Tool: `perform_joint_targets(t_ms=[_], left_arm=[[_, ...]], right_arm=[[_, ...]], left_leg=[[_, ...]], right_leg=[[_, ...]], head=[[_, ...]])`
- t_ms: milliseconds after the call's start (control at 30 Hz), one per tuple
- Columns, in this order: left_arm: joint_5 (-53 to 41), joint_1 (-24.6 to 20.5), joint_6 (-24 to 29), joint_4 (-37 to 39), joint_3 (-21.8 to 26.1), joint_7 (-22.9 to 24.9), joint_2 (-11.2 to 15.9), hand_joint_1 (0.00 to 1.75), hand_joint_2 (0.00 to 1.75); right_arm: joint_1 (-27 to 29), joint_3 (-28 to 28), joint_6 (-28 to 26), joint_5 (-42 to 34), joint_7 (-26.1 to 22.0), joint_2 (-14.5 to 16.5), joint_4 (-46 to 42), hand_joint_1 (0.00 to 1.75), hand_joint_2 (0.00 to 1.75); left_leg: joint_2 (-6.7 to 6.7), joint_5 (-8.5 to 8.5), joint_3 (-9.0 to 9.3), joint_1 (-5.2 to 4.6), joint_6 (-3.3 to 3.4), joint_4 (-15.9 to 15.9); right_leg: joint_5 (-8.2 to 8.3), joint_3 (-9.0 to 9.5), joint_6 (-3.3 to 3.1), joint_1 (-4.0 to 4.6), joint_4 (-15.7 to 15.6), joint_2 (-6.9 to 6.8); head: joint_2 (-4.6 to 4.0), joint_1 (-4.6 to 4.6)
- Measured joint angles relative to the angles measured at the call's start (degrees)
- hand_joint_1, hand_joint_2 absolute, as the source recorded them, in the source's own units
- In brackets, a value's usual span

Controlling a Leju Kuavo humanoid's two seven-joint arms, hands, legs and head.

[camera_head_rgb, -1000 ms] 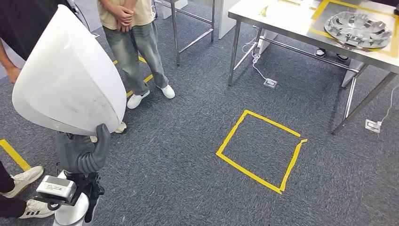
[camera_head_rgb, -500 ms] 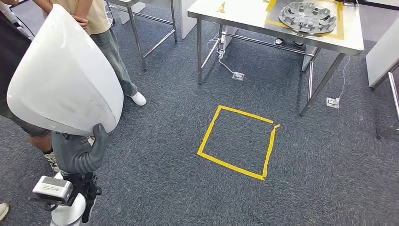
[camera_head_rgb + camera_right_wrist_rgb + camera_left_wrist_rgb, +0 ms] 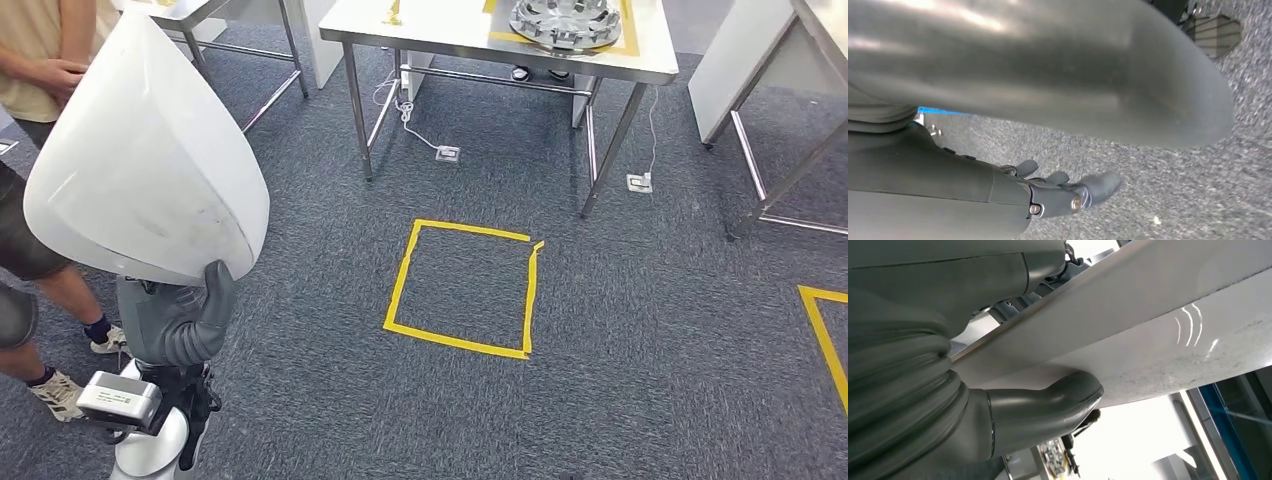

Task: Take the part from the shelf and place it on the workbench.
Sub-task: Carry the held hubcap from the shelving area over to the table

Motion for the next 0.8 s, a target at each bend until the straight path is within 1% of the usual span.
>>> perform_joint_targets(t_ms=[33, 67, 100, 133, 167, 200, 233, 267, 300, 333, 367, 400, 433, 467, 500, 533, 567, 600, 633, 667, 700, 733, 767, 800], left_arm=[[0.0, 0.0, 0.0, 0.0, 0.0, 0.0, 0.0, 1.75, 1.75], [0.0, 0.0, 0.0, 0.0, 0.0, 0.0, 0.0, 1.75, 1.75], [0.0, 0.0, 0.0, -0.1, 0.0, 0.0, 0.0, 1.75, 1.75], [0.0, 0.1, 0.0, -0.1, 0.0, 0.0, 0.1, 1.75, 1.75], [0.0, 0.2, 0.1, 0.0, -0.1, 0.0, 0.2, 1.75, 1.75], [0.0, 0.4, 0.1, 0.0, -0.1, 0.0, 0.3, 1.75, 1.75], [0.0, 0.5, 0.1, 0.1, -0.1, 0.0, 0.4, 1.75, 1.75], [0.0, 0.5, 0.1, 0.1, -0.1, 0.1, 0.4, 1.75, 1.75], [0.1, 0.4, 0.1, 0.2, -0.1, 0.2, 0.4, 1.75, 1.75], [0.2, 0.2, 0.1, 0.2, -0.1, 0.3, 0.4, 1.75, 1.75], [0.3, -0.1, 0.1, 0.3, -0.1, 0.5, 0.4, 1.75, 1.75], [0.3, -0.4, 0.1, 0.4, -0.1, 0.6, 0.4, 1.75, 1.75], [0.3, -0.5, 0.1, 0.5, -0.2, 0.7, 0.3, 1.75, 1.75], [0.3, -0.6, 0.0, 0.6, -0.3, 0.8, 0.3, 1.75, 1.75], [0.3, -0.7, 0.0, 0.7, -0.5, 0.9, 0.2, 1.75, 1.75], [0.2, -0.8, 0.0, 0.8, -0.7, 0.9, 0.1, 1.75, 1.75], [0.2, -1.0, 0.0, 0.9, -1.0, 0.8, -0.1, 1.75, 1.75], [0.2, -1.1, 0.0, 0.9, -1.2, 0.7, -0.2, 1.75, 1.75], [0.2, -1.2, -0.1, 1.0, -1.3, 0.6, -0.4, 1.75, 1.75], [0.2, -1.2, -0.1, 1.1, -1.4, 0.6, -0.5, 1.75, 1.75], [0.2, -1.2, -0.1, 1.2, -1.4, 0.6, -0.5, 1.75, 1.75], [0.1, -1.1, -0.1, 1.3, -1.4, 0.7, -0.5, 1.75, 1.75], [-0.1, -1.0, -0.1, 1.4, -1.4, 0.8, -0.5, 1.75, 1.75], [-0.2, -1.0, -0.1, 1.4, -1.4, 0.9, -0.5, 1.75, 1.75]], right_arm=[[0.1, 0.0, 0.0, 0.0, 0.0, 0.0, 0.0, 0.00, 0.00], [0.2, 0.0, 0.0, 0.0, 0.0, 0.0, 0.0, 0.00, 0.00], [0.1, 0.0, 0.0, -0.1, 0.1, 0.0, 0.0, 0.00, 0.00], [0.1, 0.0, 0.0, -0.1, 0.1, 0.0, 0.0, 0.00, 0.00], [0.0, 0.0, 0.0, -0.1, 0.1, 0.0, 0.0, 0.00, 0.00], [-0.1, 0.0, 0.0, -0.1, 0.1, 0.0, 0.0, 0.00, 0.00], [-0.1, 0.0, 0.1, -0.1, 0.1, 0.0, 0.0, 0.00, 0.00], [-0.1, 0.0, 0.2, -0.2, 0.1, 0.0, 0.0, 0.00, 0.00], [0.0, 0.0, 0.3, -0.4, 0.0, 0.0, 0.0, 0.00, 0.00], [0.0, 0.0, 0.5, -0.6, -0.1, 0.0, 0.0, 0.00, 0.00], [-0.1, 0.0, 0.6, -0.8, -0.2, 0.0, 0.0, 0.00, 0.00], [-0.2, 0.0, 0.8, -1.0, -0.2, 0.0, 0.0, 0.00, 0.00], [-0.2, 0.0, 0.9, -1.1, -0.2, 0.0, 0.0, 0.00, 0.00], [-0.2, 0.0, 0.9, -1.1, -0.1, 0.0, 0.0, 0.00, 0.00], [-0.1, 0.0, 0.9, -1.2, 0.0, 0.0, 0.0, 0.00, 0.00], [0.1, 0.0, 0.9, -1.3, 0.1, 0.0, 0.0, 0.00, 0.00], [0.3, 0.0, 0.8, -1.4, 0.1, 0.0, 0.0, 0.00, 0.00], [0.3, -0.1, 0.8, -1.6, -0.1, 0.0, 0.0, 0.00, 0.00], [0.3, -0.1, 0.8, -1.7, -0.2, 0.0, 0.0, 0.00, 0.00], [0.2, -0.1, 0.8, -1.8, -0.4, 0.0, 0.0, 0.00, 0.00], [0.1, -0.1, 0.8, -1.9, -0.6, 0.0, 0.0, 0.00, 0.00], [0.1, -0.1, 0.7, -2.0, -0.6, 0.0, 0.0, 0.00, 0.00], [0.2, -0.1, 0.6, -2.0, -0.6, 0.0, 0.0, 0.00, 0.00], [0.3, -0.2, 0.5, -2.1, -0.6, 0.0, 0.0, 0.00, 0.00]], left_leg=[[-0.36, -0.18, 0.09, 0.05, -0.34, 0.1], [-1.48, -0.77, -0.17, 0.14, -0.68, 0.9], [-3.04, -1.96, -1.05, 0.25, -1.03, 2.9], [-4.77, -3.55, -2.58, 0.44, -1.31, 6.1], [-5.80, -5.26, -4.53, 0.53, -1.52, 9.9], [-6.20, -6.48, -6.38, 0.59, -1.69, 13.4], [-6.31, -6.72, -7.57, 0.64, -1.80, 15.4], [-6.38, -5.84, -7.77, 0.71, -1.86, 15.3], [-6.57, -4.08, -6.94, 0.80, -1.86, 13.2], [-7.23, -1.90, -5.35, 0.97, -1.85, 9.6], [-8.48, -0.33, -3.64, 1.13, -1.80, 5.9], [-9.57, 0.62, -2.32, 1.27, -1.65, 3.0], [-10.37, 0.92, -1.55, 1.28, -1.40, 1.3], [-10.56, 0.73, -1.34, 1.16, -1.01, 0.8], [-9.97, 0.82, -1.33, 1.06, -0.54, 0.8], [-9.30, 0.96, -1.30, 1.02, -0.06, 0.6], [-8.64, 1.13, -1.25, 1.05, 0.38, 0.5], [-7.92, 1.27, -1.21, 1.11, 0.75, 0.3], [-7.12, 1.32, -1.20, 1.08, 1.03, 0.2], [-6.32, 1.28, -1.21, 0.97, 1.22, 0.1], [-5.45, 1.21, -1.22, 0.86, 1.35, 0.2], [-4.61, 1.12, -1.21, 0.77, 1.43, 0.2], [-3.82, 1.02, -1.17, 0.72, 1.46, 0.2], [-3.07, 0.90, -1.08, 0.69, 1.43, 0.2]], right_leg=[[0.16, 0.08, -0.26, -0.18, -0.2, 0.55], [0.33, 0.23, -0.57, -0.42, -0.5, 1.08], [0.49, 0.40, -0.84, -0.68, -0.7, 1.62], [0.57, 0.46, -1.01, -0.79, -0.8, 2.19], [0.58, 0.47, -1.16, -0.85, -0.8, 2.85], [0.58, 0.45, -1.21, -0.86, -0.8, 3.61], [0.58, 0.45, -1.23, -0.87, -0.7, 4.38], [0.56, 0.45, -1.19, -0.89, -0.6, 5.18], [0.54, 0.45, -1.10, -0.94, -0.5, 5.99], [0.49, 0.45, -0.93, -1.00, -0.4, 6.80], [0.41, 0.34, -0.64, -0.96, -0.1, 7.59], [0.38, 0.15, -0.26, -0.97, 0.0, 8.35], [0.39, -0.10, 0.18, -1.00, 0.2, 9.00], [0.48, -0.37, 0.66, -1.07, 0.2, 9.61], [0.65, -0.57, 1.12, -1.25, 0.1, 10.22], [0.71, -0.71, 1.46, -1.38, 0.1, 10.22], [0.36, -1.07, 1.75, -1.37, 0.7, 9.21], [-0.67, -1.97, 1.99, -1.27, 2.4, 7.52], [-2.25, -3.39, 2.15, -1.19, 5.3, 5.47], [-4.14, -5.30, 2.34, -1.10, 9.1, 3.76], [-5.76, -7.22, 2.48, -1.12, 12.9, 2.95], [-6.48, -8.48, 2.55, -1.15, 15.5, 2.63], [-6.19, -8.75, 2.55, -1.14, 16.2, 2.45], [-4.91, -7.78, 2.45, -1.11, 14.4, 2.20]], head=[[0.00, 0.01], [0.00, -0.07], [0.00, -0.16], [0.00, -0.25], [-0.01, -0.36], [-0.01, -0.38], [-0.01, -0.39], [-0.01, -0.40], [0.00, -0.40], [0.00, -0.40], [0.00, -0.41], [0.00, -0.38], [-0.01, -0.36], [-0.01, -0.34], [-0.01, -0.32], [-0.01, -0.33], [0.00, -0.16], [0.00, 0.08], [0.00, 0.32], [0.00, 0.56], [0.00, 0.64], [0.00, 0.64], [0.00, 0.65], [0.00, 0.66]])
